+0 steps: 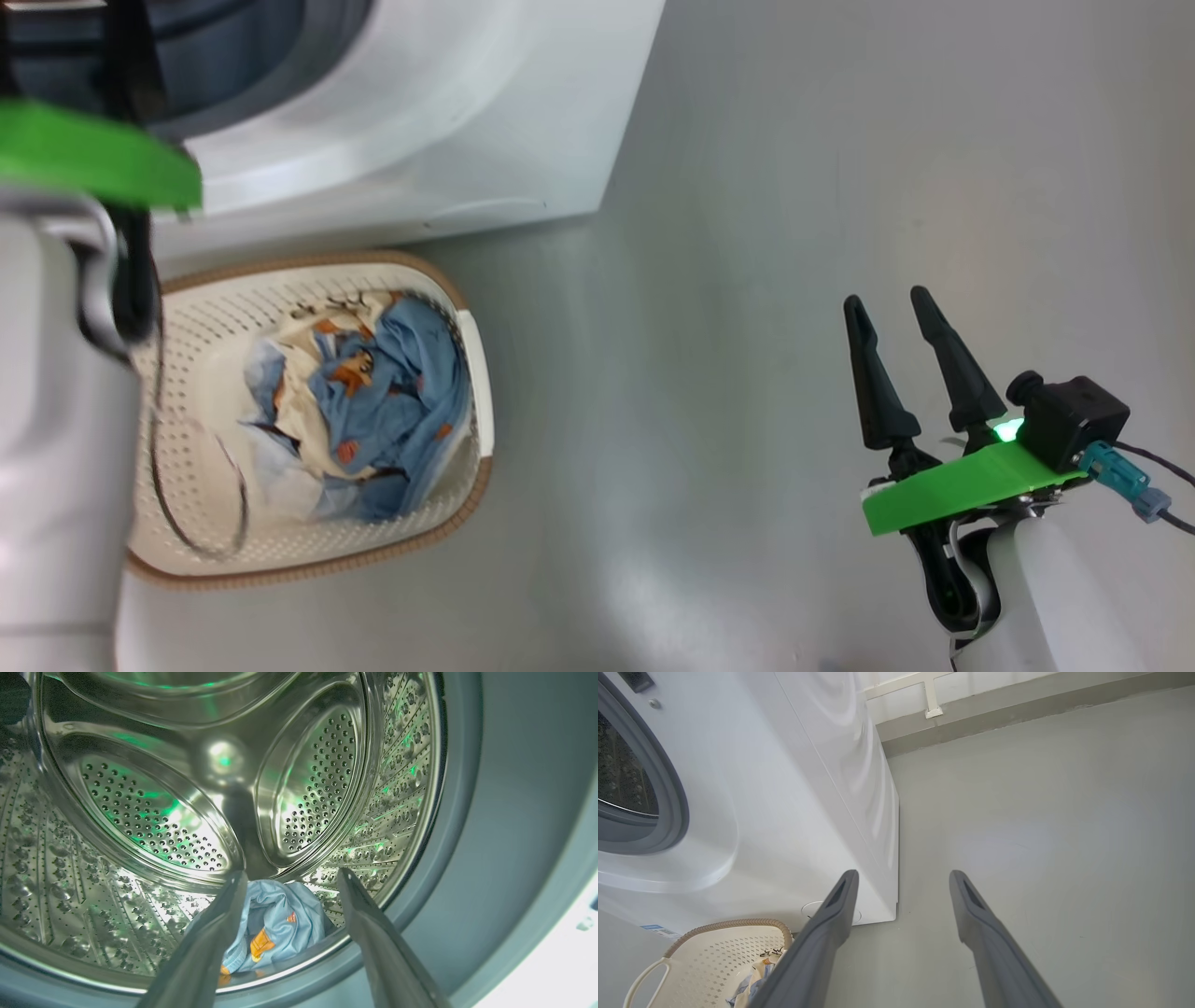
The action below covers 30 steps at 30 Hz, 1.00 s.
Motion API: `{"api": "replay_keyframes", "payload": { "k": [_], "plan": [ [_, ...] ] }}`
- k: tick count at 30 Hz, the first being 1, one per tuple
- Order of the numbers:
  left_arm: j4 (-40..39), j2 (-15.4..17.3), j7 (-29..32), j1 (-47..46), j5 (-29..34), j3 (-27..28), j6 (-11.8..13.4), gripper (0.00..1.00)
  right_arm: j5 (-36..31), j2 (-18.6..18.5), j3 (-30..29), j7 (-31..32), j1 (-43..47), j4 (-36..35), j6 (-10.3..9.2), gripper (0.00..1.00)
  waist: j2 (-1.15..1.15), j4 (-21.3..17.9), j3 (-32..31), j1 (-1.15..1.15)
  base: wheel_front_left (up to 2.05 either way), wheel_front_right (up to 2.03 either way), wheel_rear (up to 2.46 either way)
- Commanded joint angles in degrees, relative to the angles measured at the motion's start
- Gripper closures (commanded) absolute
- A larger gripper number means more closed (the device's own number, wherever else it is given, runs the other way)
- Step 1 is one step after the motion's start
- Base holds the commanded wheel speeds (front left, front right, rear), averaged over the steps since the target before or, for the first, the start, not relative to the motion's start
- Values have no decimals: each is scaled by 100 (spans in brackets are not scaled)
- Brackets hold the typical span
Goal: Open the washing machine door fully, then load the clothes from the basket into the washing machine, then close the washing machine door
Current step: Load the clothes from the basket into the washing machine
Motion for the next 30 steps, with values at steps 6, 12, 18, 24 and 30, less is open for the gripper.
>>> {"api": "replay_keyframes", "payload": {
  "k": [6,12,18,24,30],
  "plan": [
    [-834,120,-28,1161,247,412,118,0,-157,12,47,-27,311,-5,9,0,0,138,-677,0,0,0,0],
    [-1382,29,-28,1958,473,584,197,0,-204,12,52,-27,440,28,9,0,0,138,-1033,0,0,0,0],
    [-2041,-161,-28,2994,690,880,300,0,-279,12,65,-27,608,53,9,0,0,107,-1478,0,0,0,0],
    [-2576,-351,-28,3942,964,1062,345,0,-397,12,18,-27,782,33,9,0,0,117,-1905,0,0,0,0],
    [-2966,-515,-28,4846,1100,1335,391,0,-478,12,-23,-27,964,28,9,0,0,125,-2287,0,0,0,0]
  ]
}}
